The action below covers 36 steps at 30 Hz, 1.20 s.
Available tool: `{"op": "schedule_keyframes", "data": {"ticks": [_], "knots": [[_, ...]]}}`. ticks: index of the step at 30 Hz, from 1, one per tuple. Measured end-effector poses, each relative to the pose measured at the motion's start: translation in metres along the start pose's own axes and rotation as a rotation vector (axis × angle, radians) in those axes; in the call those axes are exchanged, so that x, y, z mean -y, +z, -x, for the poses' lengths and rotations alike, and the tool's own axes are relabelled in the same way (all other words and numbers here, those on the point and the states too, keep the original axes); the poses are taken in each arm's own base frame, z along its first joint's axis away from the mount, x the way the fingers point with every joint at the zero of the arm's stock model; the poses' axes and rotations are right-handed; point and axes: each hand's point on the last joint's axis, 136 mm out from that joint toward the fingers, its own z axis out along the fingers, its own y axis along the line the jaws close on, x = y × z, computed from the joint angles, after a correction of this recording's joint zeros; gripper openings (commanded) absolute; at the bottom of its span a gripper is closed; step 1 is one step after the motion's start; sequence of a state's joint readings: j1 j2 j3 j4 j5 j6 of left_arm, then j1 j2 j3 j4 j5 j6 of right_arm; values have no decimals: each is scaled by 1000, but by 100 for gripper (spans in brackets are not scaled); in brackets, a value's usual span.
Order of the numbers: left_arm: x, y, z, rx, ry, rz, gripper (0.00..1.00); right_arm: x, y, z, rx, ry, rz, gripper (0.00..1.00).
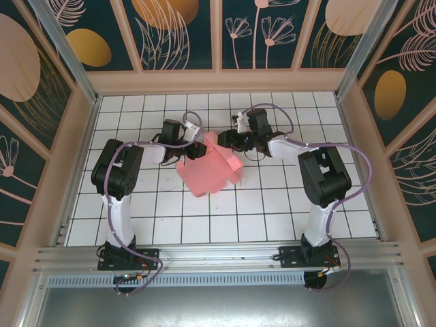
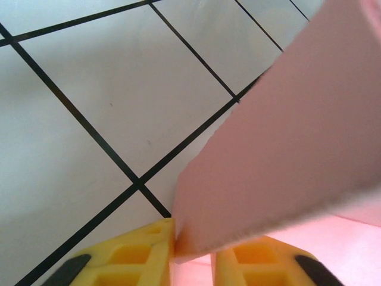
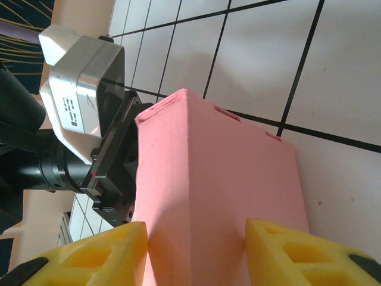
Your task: Fold the paper box
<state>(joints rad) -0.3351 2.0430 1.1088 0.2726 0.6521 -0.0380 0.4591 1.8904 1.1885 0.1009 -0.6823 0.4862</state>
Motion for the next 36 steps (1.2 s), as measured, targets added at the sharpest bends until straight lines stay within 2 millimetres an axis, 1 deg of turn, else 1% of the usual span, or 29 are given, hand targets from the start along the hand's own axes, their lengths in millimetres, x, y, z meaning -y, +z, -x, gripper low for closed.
{"op": "schedule_keyframes", "data": {"ticks": [4,10,14,20,24,30,36], "knots": [[-1,0,3,11,3,4,27,3,5,-4,-12,17,-3,46],[-1,0,4,13,-2,6,29,1,7,-5,-11,18,4,47],[-1,0,6,17,-3,6,29,1,9,-5,-10,21,6,47],[1,3,7,19,2,5,15,1,9,-4,-6,23,9,46],[2,4,5,16,4,2,7,-1,9,1,12,15,14,47],[4,3,1,29,13,0,6,-2,9,6,33,6,13,47],[9,-6,-8,34,28,31,6,-5,11,3,23,2,20,47]]}}
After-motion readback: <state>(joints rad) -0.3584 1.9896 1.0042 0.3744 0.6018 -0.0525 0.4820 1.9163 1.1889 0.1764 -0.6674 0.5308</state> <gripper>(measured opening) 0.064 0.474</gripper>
